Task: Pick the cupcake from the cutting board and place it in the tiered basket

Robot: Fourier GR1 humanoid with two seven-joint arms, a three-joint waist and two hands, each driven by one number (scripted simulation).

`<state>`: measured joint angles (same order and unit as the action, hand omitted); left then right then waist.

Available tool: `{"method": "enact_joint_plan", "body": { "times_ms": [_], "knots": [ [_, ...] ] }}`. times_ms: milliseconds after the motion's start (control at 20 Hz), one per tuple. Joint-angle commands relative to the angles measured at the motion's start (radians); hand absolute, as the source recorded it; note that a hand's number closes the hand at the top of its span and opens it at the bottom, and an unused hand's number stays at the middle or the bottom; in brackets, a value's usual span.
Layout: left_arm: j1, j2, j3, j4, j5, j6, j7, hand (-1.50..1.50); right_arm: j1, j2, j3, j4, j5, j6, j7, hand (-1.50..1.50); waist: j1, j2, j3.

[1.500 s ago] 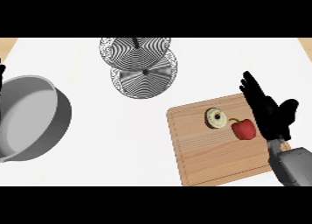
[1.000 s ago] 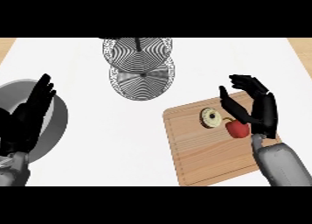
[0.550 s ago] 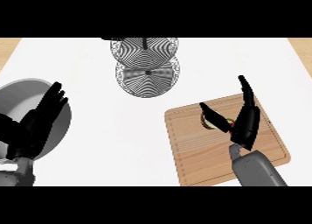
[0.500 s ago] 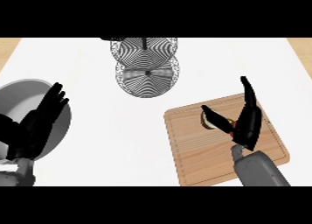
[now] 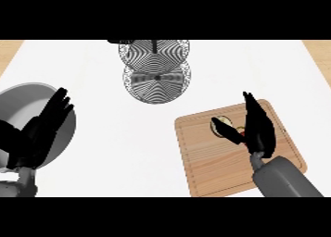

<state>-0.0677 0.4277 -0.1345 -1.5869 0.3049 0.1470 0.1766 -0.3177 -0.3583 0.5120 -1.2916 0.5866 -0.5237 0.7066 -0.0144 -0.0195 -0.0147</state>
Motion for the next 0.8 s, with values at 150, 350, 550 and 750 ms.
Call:
{"method": "enact_joint_plan", "body": {
  "times_ms": [150,350,550,750],
  "knots": [
    [0.032,-0.019,-0.016,-0.013,0.006,-0.012,0.004,0.00,-0.177,0.081,0.101,-0.120,0.063,0.371,0.495,-1.50,0.020,0.007,0.010],
    [0.021,0.013,0.034,0.041,0.014,-0.053,-0.031,0.00,-0.259,0.122,0.064,-0.194,0.110,0.469,0.689,-1.50,0.011,0.012,0.012],
    [0.037,-0.012,0.006,0.018,-0.008,-0.047,-0.038,0.00,-0.261,0.206,0.074,-0.142,0.177,0.479,0.743,-1.50,0.018,0.014,0.013],
    [-0.013,-0.035,0.025,0.078,-0.002,-0.051,-0.045,0.00,-0.198,0.207,0.019,-0.060,0.189,0.451,0.656,-1.50,0.008,0.021,0.014]
  ]
}}
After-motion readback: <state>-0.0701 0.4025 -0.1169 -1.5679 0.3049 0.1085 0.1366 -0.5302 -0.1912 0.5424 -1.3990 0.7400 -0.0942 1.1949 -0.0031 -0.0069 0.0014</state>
